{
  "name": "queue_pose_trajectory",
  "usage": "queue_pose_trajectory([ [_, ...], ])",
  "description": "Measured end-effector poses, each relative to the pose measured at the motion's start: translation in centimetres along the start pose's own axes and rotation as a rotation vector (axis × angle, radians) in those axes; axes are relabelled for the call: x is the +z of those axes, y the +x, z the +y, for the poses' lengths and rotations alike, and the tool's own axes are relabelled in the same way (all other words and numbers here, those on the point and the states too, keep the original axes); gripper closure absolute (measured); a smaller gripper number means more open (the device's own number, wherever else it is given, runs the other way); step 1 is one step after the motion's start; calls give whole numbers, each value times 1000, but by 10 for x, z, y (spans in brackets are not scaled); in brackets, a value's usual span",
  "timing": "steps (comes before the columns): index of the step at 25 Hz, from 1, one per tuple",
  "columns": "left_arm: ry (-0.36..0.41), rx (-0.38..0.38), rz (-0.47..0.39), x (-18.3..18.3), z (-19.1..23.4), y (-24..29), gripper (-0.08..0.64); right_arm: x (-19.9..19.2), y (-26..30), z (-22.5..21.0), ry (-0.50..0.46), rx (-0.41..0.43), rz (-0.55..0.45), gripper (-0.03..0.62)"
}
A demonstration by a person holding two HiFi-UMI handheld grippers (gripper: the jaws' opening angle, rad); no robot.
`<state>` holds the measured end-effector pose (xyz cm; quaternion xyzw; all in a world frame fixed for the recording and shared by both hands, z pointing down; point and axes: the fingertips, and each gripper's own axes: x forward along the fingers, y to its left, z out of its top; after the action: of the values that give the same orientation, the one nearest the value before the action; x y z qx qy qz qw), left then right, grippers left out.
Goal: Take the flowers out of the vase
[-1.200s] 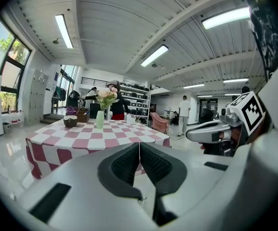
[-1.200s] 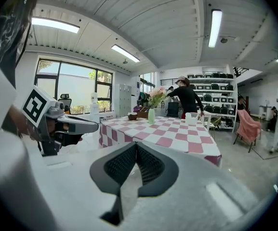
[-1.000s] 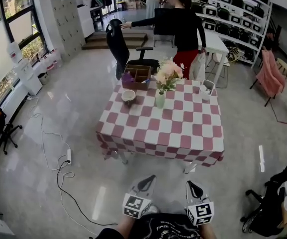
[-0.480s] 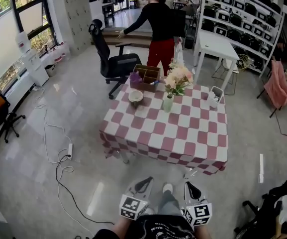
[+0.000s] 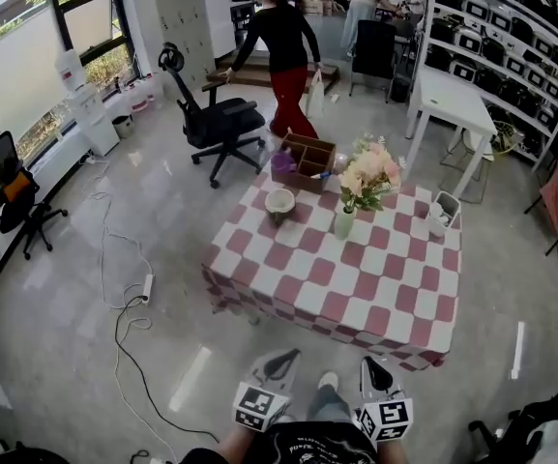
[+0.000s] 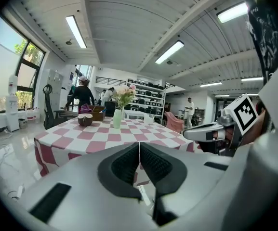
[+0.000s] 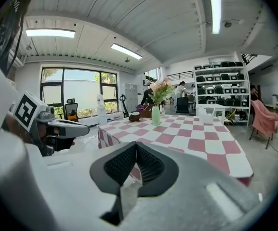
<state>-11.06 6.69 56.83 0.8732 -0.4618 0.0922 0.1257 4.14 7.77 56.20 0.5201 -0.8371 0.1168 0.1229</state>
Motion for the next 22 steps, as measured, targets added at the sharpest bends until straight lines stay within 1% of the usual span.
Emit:
queue_pose_trajectory([
  [6,3,39,1,19,11,39,548,18,36,-30,-4,47,-3,588],
  [10,4,46,-2,35,10,66,548,30,57,-53,-1,74,-13,588],
  [17,2,69,-2,49,9,111,548,44,81,-92,7,114,-25,588],
  [22,-16,93,-10,53,3,136,548,51,90,-111,-1,158,-22,588],
])
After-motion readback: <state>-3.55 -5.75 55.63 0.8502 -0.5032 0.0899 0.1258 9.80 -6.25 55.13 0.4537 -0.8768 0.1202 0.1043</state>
